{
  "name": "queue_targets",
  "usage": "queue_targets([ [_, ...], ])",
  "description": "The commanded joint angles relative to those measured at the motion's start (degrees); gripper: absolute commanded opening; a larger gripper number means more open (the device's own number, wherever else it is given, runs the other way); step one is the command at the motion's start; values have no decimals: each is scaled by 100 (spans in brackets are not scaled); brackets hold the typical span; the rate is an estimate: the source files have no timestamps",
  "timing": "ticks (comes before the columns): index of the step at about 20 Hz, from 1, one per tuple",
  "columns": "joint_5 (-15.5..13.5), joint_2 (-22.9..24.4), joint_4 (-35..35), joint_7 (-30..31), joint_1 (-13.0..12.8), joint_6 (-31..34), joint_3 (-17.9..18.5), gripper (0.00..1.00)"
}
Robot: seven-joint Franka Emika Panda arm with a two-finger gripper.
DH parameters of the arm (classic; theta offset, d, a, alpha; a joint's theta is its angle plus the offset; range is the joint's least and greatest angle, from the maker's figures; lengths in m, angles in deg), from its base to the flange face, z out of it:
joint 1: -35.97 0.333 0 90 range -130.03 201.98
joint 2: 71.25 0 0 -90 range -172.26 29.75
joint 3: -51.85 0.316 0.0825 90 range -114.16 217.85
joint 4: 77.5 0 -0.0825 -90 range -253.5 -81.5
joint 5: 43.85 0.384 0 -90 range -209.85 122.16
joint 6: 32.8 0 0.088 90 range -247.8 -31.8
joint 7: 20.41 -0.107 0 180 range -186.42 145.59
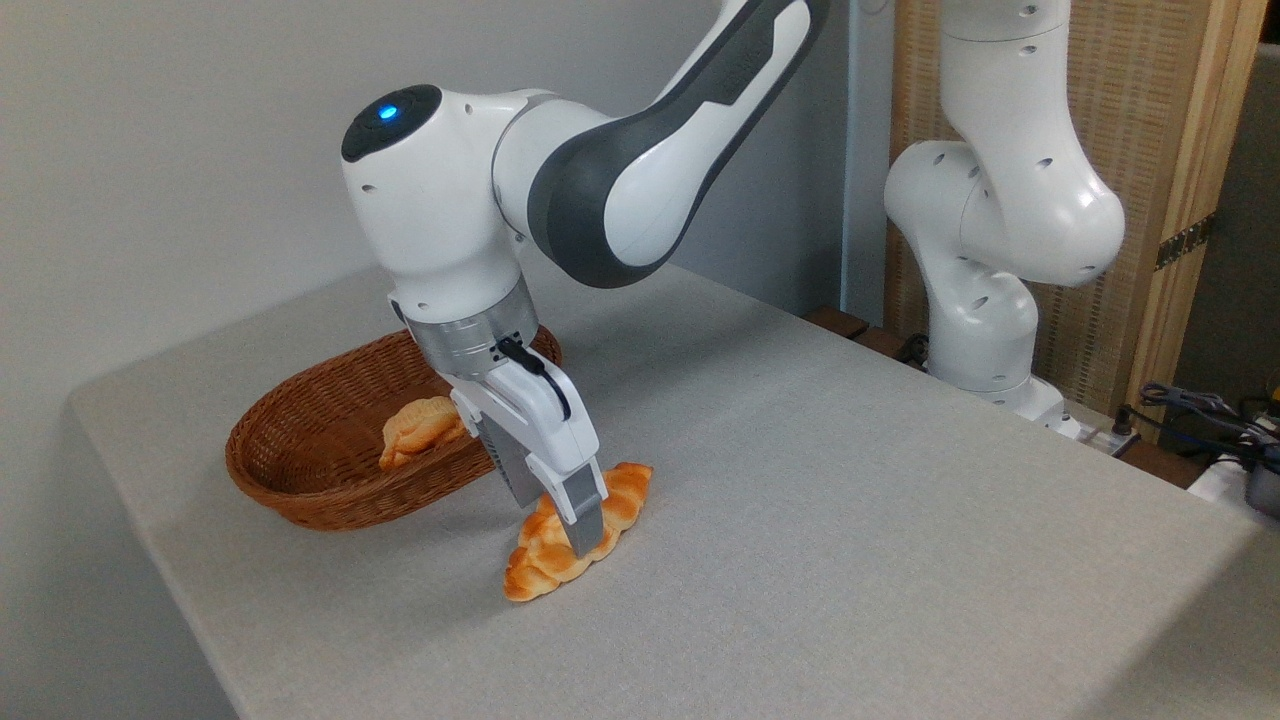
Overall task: Put bread into the basket
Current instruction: 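Lower the gripper onto the braided bread roll, then close the gripper fingers around the middle of the bread roll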
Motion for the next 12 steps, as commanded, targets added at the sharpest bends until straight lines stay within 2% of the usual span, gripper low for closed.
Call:
queue_targets([
  [1,126,64,-16,-17,-17,135,23,100],
  [12,65,-129,-25,-8,-17,135,-12,100],
])
